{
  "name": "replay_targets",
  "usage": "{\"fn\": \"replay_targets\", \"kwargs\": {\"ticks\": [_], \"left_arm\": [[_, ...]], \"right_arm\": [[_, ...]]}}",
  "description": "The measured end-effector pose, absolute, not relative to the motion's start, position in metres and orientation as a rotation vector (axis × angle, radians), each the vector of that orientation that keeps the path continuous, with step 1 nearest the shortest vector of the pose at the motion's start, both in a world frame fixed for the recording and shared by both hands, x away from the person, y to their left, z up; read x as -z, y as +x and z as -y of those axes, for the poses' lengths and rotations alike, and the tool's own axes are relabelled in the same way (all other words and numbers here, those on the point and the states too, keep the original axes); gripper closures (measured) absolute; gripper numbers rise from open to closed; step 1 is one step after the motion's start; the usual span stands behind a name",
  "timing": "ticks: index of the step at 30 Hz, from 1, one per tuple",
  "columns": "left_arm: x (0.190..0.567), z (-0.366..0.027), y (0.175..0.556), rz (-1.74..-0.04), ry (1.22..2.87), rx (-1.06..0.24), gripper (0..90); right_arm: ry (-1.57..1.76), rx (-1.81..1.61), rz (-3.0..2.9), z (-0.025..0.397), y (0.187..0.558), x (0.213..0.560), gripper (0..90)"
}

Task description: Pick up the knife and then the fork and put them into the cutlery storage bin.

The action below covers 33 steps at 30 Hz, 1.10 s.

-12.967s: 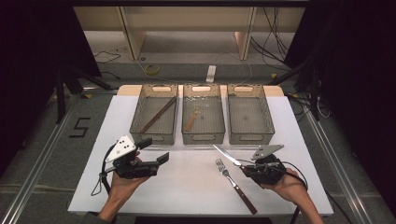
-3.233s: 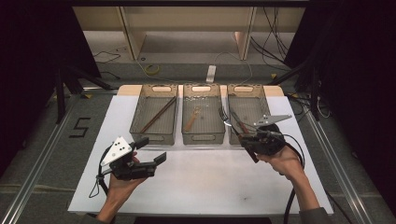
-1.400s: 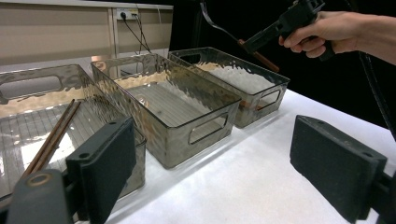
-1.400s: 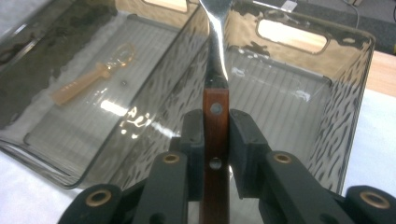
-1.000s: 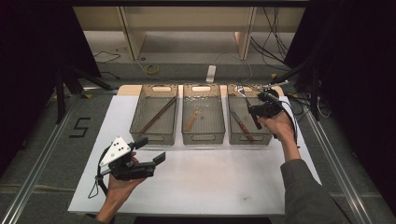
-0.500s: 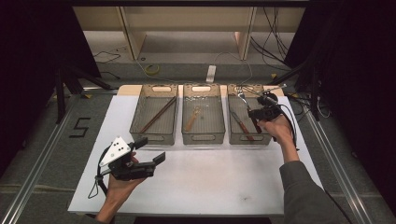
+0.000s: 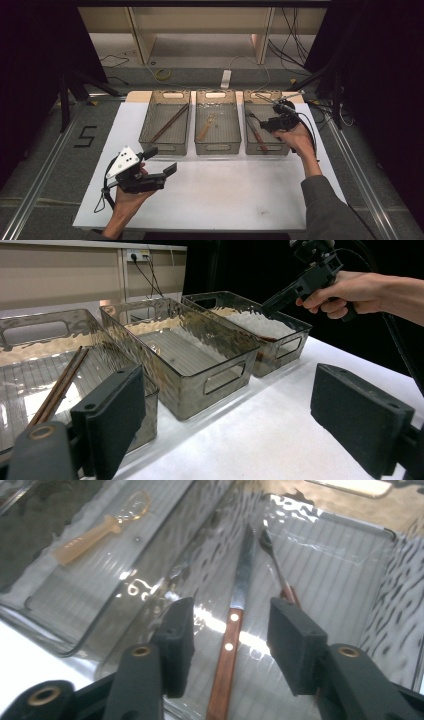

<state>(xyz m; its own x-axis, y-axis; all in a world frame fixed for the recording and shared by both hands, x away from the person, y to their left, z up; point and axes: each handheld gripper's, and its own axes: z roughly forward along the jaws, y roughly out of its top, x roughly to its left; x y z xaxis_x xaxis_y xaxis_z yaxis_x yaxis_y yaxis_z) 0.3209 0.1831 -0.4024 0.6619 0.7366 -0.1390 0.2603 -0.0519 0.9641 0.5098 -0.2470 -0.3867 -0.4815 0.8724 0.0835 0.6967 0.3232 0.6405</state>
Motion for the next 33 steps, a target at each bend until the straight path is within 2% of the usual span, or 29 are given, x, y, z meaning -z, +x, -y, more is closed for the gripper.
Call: {"fn": "replay_targets", "kwargs": {"ticks": [11,33], "left_arm": [[0.403,-0.183,0.321,-0.831,1.629,-0.469,13.9],[0.405,-0.180,0.323,-0.829,1.657,-0.428,13.9]], "right_arm": [[1.310,-0.998,-2.319,0.235,0.489,0.375,42.9],[1.174,-1.261,-2.172,0.227,0.419,0.367,32.6]]}}
